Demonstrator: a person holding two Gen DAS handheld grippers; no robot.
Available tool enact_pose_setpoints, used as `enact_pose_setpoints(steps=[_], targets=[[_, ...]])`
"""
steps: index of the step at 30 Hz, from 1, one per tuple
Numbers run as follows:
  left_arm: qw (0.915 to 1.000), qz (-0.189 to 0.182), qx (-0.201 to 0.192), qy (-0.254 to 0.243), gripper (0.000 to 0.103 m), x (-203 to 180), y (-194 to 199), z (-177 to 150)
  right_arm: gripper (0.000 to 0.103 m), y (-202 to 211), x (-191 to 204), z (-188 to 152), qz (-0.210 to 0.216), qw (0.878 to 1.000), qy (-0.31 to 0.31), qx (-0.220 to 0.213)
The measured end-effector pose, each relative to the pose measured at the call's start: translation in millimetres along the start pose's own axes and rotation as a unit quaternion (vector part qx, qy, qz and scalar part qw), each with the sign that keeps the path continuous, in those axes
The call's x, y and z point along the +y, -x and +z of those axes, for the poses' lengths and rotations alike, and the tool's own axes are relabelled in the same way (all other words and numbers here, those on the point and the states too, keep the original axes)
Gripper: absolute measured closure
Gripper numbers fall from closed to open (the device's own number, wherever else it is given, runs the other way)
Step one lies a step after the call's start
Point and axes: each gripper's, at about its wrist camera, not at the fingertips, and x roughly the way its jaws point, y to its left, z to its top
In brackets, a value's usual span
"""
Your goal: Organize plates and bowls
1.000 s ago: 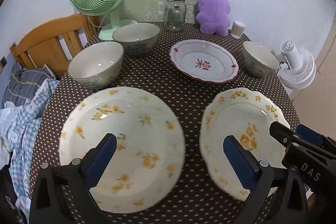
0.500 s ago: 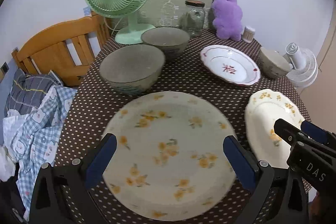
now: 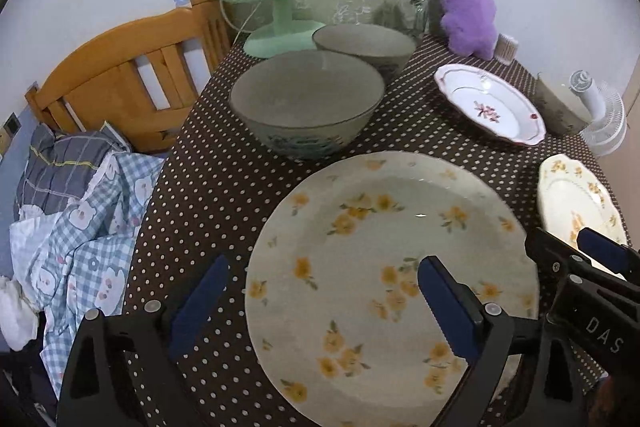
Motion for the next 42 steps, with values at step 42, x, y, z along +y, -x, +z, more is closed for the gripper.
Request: enact_pose_setpoints(steps=[42], targets=[[0.9969,-0.016,0.077,0.003,0.027,11,-25,-12,0.053,-33,26,-3,-0.014,0.997,0.028,0.069]])
